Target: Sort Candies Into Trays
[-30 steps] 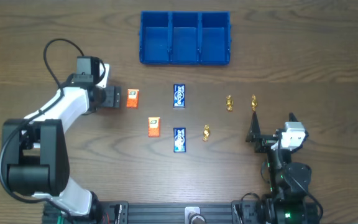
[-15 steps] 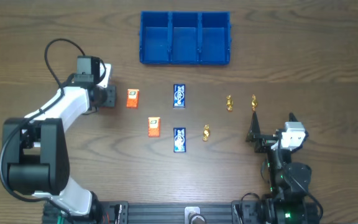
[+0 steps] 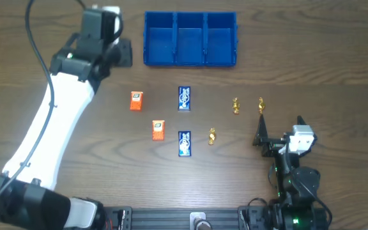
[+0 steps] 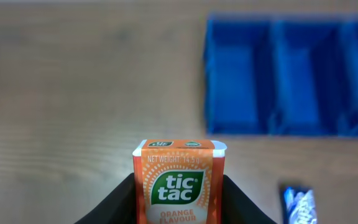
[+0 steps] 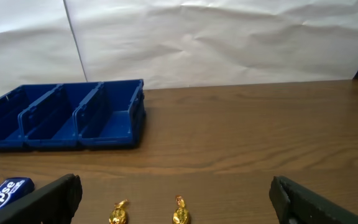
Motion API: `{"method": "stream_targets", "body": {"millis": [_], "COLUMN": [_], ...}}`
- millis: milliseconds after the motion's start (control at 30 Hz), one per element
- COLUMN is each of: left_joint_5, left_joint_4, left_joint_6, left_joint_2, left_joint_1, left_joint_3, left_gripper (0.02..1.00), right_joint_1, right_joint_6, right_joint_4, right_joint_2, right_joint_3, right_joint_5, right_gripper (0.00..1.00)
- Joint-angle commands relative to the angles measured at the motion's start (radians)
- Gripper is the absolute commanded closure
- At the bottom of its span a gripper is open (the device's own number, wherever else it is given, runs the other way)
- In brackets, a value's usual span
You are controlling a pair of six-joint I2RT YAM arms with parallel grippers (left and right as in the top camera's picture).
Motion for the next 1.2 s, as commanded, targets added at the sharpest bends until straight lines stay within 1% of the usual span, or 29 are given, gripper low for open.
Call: {"method": "stream_targets", "body": {"millis": [33, 133, 200, 233, 333, 467, 767, 1067, 1100, 1133, 1167, 1200], "left_joint_5": [-0.198, -0.189, -0.163, -0.135, -0.102, -0.080, -0.058, -0.046, -0.039, -0.037, -0.031, -0.031], "left_joint_4": [0.002, -0.003, -0.006, -0.016, -0.064, -0.073, -0.076, -0.073, -0.073, -0.073, -0.072, -0.072], "left_joint_6": [-0.072, -0.073, -0.073, -0.073, -0.099, -0.109, -0.117, -0.117, -0.117, -0.118, -0.118, -0.122], "left_joint_2": [0.147, 0.274, 0.353, 0.418, 0.542, 0.657, 0.707, 0.712, 0.715, 0.721, 0.723, 0.724], "left_joint_1": [-0.102, -0.120, -0.124, -0.124, -0.122, -0.120, -0.099, -0.090, -0.087, -0.082, -0.079, -0.076], "left_joint_3": [0.255, 0.376, 0.438, 0.488, 0.586, 0.653, 0.657, 0.656, 0.655, 0.655, 0.655, 0.655], "left_gripper": [0.759, 0.759, 0.757, 0.752, 0.752, 0.755, 0.744, 0.713, 0.673, 0.544, 0.476, 0.430], "right_joint_1": [-0.003, -0.003, -0.003, -0.003, -0.003, -0.003, -0.003, -0.003, -0.003, -0.003, -0.003, -0.003], "right_joint_6": [-0.013, -0.013, -0.013, -0.013, -0.013, -0.013, -0.013, -0.013, -0.013, -0.013, -0.013, -0.013], "right_joint_4": [-0.003, -0.003, -0.003, -0.003, -0.003, -0.003, -0.003, -0.003, -0.003, -0.003, -0.003, -0.003], "right_joint_2": [-0.005, -0.005, -0.005, -0.005, -0.005, -0.005, -0.005, -0.005, -0.005, -0.005, -0.005, -0.005], "right_joint_3": [-0.003, -0.003, -0.003, -0.003, -0.003, -0.003, -0.003, -0.003, -0.003, -0.003, -0.003, -0.003], "right_joint_5": [-0.005, -0.005, -0.005, -0.005, -0.005, -0.005, -0.005, -0.005, -0.005, -0.005, -0.005, -0.005], "right_gripper": [0.003, 0.003, 0.003, 0.003, 0.003, 0.003, 0.003, 0.003, 0.003, 0.003, 0.003, 0.003]}}
